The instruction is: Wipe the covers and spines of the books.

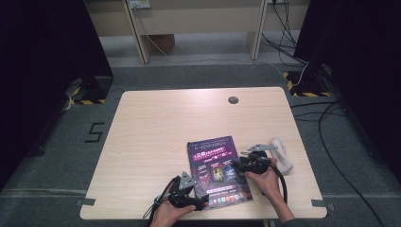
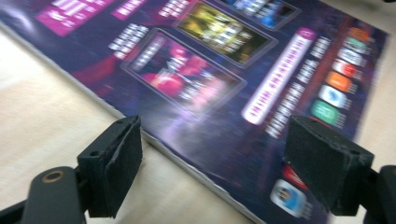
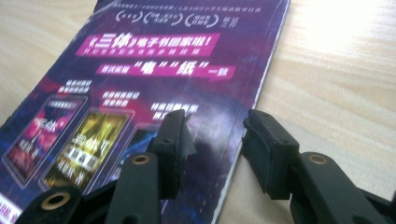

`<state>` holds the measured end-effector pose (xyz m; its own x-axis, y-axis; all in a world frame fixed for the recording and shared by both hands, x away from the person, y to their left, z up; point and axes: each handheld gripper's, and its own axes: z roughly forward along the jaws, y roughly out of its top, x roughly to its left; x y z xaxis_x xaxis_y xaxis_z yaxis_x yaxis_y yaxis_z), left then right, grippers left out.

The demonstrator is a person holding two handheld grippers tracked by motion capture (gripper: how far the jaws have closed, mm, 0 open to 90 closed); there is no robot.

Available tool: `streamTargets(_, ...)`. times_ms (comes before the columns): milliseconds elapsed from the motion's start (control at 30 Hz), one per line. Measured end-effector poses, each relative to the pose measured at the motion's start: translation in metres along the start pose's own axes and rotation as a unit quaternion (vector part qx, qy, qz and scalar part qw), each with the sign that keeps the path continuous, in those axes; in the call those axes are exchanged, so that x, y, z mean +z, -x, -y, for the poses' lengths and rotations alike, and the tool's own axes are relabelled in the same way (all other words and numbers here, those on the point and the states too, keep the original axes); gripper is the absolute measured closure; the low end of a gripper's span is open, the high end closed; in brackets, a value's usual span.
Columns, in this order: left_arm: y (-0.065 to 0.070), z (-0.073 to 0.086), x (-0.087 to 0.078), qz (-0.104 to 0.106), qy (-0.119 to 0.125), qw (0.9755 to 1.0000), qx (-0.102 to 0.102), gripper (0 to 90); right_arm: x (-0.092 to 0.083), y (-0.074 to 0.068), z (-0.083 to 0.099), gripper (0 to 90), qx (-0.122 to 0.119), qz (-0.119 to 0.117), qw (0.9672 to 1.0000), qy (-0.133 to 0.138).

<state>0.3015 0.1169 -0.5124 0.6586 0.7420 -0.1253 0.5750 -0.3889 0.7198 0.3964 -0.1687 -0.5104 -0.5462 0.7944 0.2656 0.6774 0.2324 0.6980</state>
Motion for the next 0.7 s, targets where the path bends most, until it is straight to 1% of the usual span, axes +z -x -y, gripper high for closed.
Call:
streamTargets(67, -0.003, -0.001, 0.002, -0.003, -0.002, 1.0, -0.002, 18.9, 0.002, 0.002, -0.002, 59.3, 0.007, -0.001, 1.0, 0.002)
streamTargets(100, -0.004, -0.001, 0.003, -0.001, 0.0, 1.0, -0.001, 18.6, 0.003, 0.003, -0.002, 59.4, 0.009, -0.003, 0.9999, 0.006)
streamTargets(167, -0.004, -0.001, 0.002, 0.004, 0.0, 1.0, 0.001, 20.7, 0.005, 0.005, -0.004, 60.0, 0.024, -0.006, 0.9997, 0.01)
streamTargets(233, -0.002, 0.0, 0.002, 0.005, 0.001, 0.9999, 0.009, 21.5, 0.006, 0.007, -0.005, 59.5, 0.033, -0.011, 0.9993, 0.01)
streamTargets(300, -0.003, -0.001, 0.002, 0.01, -0.001, 0.9999, 0.012, 21.7, 0.007, 0.009, -0.007, 58.2, 0.036, -0.016, 0.9991, 0.012)
streamTargets(367, -0.005, -0.001, 0.002, 0.013, 0.0, 0.9998, 0.014, 22.9, 0.008, 0.011, -0.008, 58.0, 0.053, -0.025, 0.9982, 0.013)
streamTargets(467, -0.004, 0.0, 0.002, 0.011, 0.002, 0.9998, 0.016, 23.0, 0.008, 0.014, -0.006, 57.1, 0.079, -0.036, 0.996, 0.02)
streamTargets(567, -0.004, 0.0, 0.002, 0.012, 0.004, 0.9998, 0.017, 23.0, 0.007, 0.014, -0.004, 56.5, 0.089, -0.04, 0.9949, 0.025)
streamTargets(633, -0.004, 0.001, 0.002, 0.012, 0.004, 0.9997, 0.018, 22.9, 0.006, 0.014, -0.003, 56.1, 0.101, -0.045, 0.9935, 0.027)
streamTargets(700, -0.004, 0.001, 0.002, 0.012, 0.005, 0.9997, 0.019, 22.8, 0.004, 0.014, -0.001, 56.1, 0.118, -0.052, 0.9913, 0.026)
